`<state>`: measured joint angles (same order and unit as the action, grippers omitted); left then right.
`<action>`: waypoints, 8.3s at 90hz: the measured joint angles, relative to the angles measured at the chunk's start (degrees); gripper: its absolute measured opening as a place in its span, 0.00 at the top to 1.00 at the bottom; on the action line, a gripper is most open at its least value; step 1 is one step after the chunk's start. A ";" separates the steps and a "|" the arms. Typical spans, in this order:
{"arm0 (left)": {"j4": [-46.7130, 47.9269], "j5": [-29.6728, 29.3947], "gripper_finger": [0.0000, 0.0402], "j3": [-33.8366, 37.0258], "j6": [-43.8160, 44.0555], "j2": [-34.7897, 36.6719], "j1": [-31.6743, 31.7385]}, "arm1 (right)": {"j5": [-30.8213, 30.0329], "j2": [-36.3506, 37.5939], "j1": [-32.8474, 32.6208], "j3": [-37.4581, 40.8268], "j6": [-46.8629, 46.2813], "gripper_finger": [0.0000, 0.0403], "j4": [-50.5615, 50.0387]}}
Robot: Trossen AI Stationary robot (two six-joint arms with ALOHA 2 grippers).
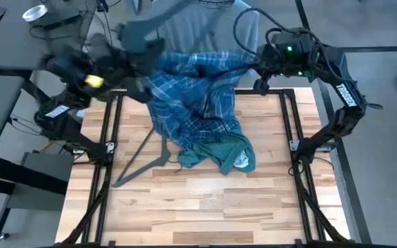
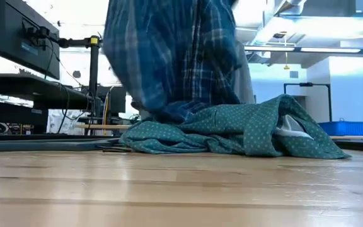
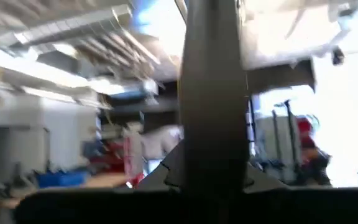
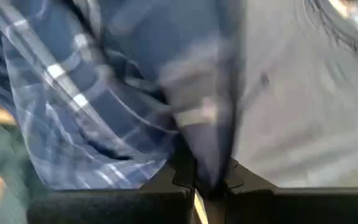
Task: Hang clothes
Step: Unhang the blue polo shirt from the hanger rack, then unhang the gray t-shirt from the hanger rack
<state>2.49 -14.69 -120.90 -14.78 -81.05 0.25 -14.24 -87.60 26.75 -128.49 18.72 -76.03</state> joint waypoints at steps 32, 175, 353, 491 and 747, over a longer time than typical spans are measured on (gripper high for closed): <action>6.34 -4.38 0.98 0.50 -4.83 1.08 -0.05 | 0.72 0.33 0.17 -0.10 -0.24 1.00 -6.03; 79.89 17.08 0.67 28.90 50.35 -3.20 -6.21 | 11.69 2.51 0.71 8.00 -15.06 1.00 -11.87; 63.34 13.13 0.67 5.74 1.15 -3.44 46.79 | 48.39 -25.66 37.61 -0.28 -2.92 0.78 49.72; 16.58 -35.60 0.70 -6.00 -42.19 -12.92 18.12 | 19.69 -4.26 4.70 -0.38 -2.51 0.78 28.59; 29.99 9.03 1.00 -6.03 1.70 9.68 16.98 | 13.29 15.01 -16.15 31.09 -32.24 0.91 -0.67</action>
<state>32.48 -5.65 -126.93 -13.08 -71.37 17.23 -0.95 -72.59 10.61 -97.39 -13.51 -76.70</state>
